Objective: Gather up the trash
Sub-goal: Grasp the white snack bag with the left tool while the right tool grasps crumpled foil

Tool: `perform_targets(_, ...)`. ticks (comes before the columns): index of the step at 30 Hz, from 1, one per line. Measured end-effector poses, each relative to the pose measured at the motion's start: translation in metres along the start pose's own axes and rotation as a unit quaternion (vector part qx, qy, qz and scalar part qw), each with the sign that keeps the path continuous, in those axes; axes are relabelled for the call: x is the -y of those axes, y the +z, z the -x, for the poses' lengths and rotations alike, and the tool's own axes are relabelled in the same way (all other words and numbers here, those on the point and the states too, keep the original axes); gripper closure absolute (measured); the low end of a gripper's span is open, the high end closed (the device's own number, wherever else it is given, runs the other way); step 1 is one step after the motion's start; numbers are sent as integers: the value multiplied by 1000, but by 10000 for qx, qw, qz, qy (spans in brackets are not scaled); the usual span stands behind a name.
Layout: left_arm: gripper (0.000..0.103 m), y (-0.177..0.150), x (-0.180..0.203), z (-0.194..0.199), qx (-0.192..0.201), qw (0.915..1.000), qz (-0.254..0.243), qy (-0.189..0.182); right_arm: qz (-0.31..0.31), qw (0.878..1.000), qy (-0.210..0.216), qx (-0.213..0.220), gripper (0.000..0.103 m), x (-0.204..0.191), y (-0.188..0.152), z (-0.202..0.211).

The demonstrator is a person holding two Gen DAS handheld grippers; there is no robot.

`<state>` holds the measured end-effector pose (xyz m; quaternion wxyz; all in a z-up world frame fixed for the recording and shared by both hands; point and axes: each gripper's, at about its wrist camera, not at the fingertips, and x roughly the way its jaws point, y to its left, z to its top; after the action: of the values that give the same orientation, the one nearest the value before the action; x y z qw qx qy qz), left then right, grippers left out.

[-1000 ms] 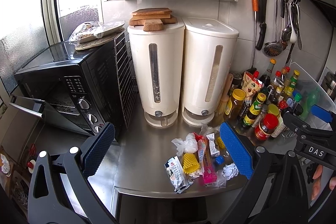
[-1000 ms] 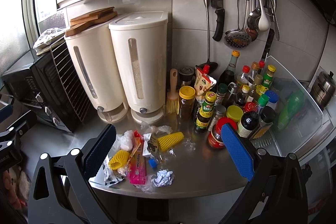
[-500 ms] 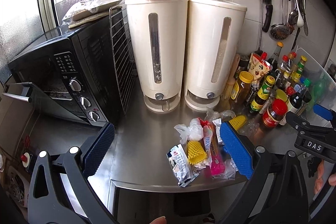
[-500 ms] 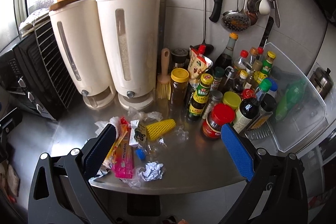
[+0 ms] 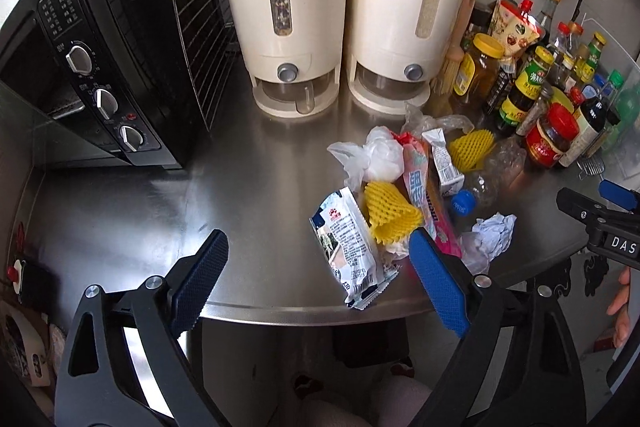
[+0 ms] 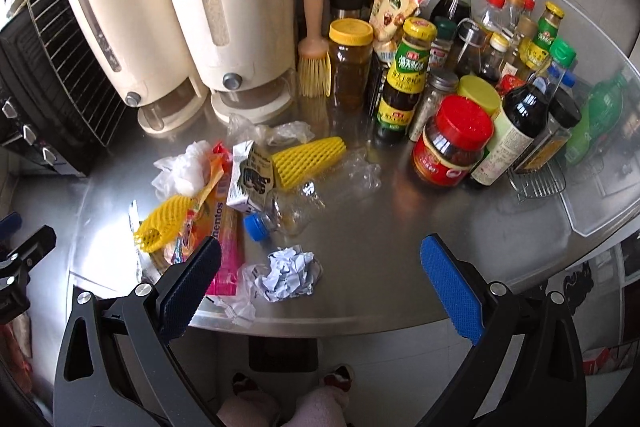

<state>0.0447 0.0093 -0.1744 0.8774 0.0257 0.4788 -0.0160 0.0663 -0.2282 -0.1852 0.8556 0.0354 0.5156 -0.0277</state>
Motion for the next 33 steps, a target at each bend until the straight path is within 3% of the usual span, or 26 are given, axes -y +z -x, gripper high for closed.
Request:
perform_targets(2, 22, -8, 1, -14, -146, 9999, -17, -17, -90, 9998, 162, -116, 5, 5, -5, -10)
perform_targets(10, 36, -38, 4, -60, -686, 9974, -8, -198, -400, 9941, 667, -752, 39, 18, -22, -57)
perform_targets(12, 38, -43, 6, -70, -755, 9969, -4, -234, -436, 9933, 686, -822, 43, 20, -24, -65)
perform_targets(29, 38, -46, 12, -118, -1083, 9930, 124, -445, -492, 9893, 746, -1152, 43, 12, -26, -116)
perform_targets(33, 47, -47, 12, -129, -1150, 9924, 116, -420, -612, 9873, 822, -1213, 46, 15, -26, -124)
